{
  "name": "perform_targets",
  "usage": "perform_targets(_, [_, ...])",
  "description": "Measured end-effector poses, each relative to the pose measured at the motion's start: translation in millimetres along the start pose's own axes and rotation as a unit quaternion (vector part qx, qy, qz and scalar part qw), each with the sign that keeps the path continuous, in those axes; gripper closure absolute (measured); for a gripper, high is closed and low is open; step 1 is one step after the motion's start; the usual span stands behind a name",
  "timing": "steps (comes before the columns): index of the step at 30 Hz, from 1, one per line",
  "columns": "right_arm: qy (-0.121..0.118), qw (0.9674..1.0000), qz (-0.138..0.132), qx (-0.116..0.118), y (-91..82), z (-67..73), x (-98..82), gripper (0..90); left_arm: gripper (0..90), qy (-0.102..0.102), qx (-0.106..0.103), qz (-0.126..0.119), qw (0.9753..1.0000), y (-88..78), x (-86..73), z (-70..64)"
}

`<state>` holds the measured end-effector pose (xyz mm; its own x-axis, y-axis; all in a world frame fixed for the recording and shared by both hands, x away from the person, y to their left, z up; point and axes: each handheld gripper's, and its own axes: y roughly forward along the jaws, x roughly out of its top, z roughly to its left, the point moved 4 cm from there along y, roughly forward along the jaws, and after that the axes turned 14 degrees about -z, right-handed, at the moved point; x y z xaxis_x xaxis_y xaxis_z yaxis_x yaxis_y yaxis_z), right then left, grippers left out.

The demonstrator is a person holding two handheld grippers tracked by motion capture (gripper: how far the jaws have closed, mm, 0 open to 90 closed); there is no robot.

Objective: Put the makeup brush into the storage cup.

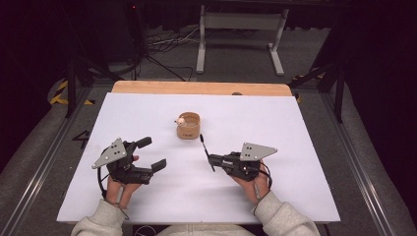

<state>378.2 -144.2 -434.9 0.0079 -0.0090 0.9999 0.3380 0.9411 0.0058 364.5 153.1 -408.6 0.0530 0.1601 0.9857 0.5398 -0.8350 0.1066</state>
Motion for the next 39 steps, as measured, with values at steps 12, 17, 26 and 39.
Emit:
perform_targets(12, [-0.005, 1.0000, 0.000, -0.002, 0.1, -0.1, -0.1, 85.1, 6.9, -0.007, -0.041, 0.003, 0.9991, 34.1, 6.6, -10.9])
perform_targets(17, [-0.005, 1.0000, -0.003, -0.002, -0.3, -0.4, 0.4, 85.1, 7.4, -0.010, -0.054, 0.006, 0.9985, 45.9, 6.6, -14.3])
perform_targets(26, [-0.005, 1.0000, -0.003, -0.002, -0.2, -0.6, 0.2, 85.1, 8.5, -0.010, -0.074, 0.013, 0.9972, 62.7, 11.0, -18.9])
perform_targets(39, [-0.005, 1.0000, -0.005, -0.002, -0.5, -0.8, 0.6, 85.0, 9.3, -0.010, -0.098, 0.022, 0.9949, 81.3, 7.0, -30.1])
